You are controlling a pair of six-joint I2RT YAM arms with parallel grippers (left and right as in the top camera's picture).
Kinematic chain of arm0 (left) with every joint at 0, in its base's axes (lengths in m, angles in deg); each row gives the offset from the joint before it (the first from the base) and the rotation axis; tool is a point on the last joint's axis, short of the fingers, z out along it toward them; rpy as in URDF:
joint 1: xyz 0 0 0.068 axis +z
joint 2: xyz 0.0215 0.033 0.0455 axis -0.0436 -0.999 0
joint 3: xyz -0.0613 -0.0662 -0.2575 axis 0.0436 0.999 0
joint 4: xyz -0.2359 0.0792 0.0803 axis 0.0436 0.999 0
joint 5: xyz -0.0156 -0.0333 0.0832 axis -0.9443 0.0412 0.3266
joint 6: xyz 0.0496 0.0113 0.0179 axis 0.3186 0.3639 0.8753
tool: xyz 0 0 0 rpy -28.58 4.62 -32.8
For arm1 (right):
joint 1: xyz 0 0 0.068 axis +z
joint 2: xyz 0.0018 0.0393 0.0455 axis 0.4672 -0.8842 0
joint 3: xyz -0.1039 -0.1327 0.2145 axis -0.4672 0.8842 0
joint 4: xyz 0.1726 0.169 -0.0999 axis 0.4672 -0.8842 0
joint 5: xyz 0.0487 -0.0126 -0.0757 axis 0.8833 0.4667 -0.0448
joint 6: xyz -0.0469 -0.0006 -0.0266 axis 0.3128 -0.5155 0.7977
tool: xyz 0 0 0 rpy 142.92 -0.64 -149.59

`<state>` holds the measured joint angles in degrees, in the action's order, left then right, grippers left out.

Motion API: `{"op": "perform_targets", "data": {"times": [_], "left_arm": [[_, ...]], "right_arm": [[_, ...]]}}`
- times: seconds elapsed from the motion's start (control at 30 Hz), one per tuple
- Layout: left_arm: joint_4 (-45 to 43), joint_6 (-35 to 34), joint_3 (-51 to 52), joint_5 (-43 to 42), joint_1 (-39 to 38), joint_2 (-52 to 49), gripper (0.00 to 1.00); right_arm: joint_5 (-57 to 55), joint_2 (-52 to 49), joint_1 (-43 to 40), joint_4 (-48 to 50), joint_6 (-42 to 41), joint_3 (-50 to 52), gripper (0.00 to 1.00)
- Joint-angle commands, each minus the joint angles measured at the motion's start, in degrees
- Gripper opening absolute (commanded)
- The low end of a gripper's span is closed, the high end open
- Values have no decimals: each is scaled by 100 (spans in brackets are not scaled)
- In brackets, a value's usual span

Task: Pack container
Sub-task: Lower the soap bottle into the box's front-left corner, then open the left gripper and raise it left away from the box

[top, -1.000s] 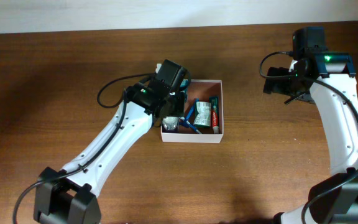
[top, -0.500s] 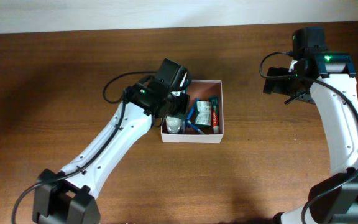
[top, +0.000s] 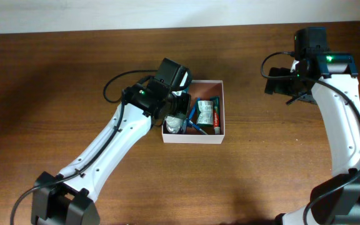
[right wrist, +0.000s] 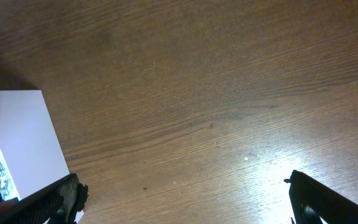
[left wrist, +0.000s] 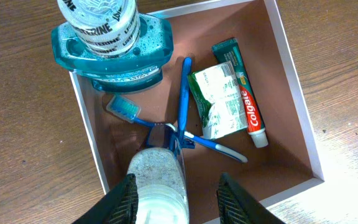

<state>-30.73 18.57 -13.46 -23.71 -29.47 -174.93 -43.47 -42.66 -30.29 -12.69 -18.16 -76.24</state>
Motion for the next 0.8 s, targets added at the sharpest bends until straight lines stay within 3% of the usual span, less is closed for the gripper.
{"op": "perform_targets", "data": {"times": [0.0,0.43,0.77], "left_arm": [[-13,76,4,92,-2,160,47],[-15,74,4,348,-2,162,56],[-59,70,4,999,4,162,64]], "right_arm": [[-70,55,-22,0,-9,-44,98],[-70,55,-22,2,-7,-44,98],[-70,55,-22,2,-7,-44,98]]}}
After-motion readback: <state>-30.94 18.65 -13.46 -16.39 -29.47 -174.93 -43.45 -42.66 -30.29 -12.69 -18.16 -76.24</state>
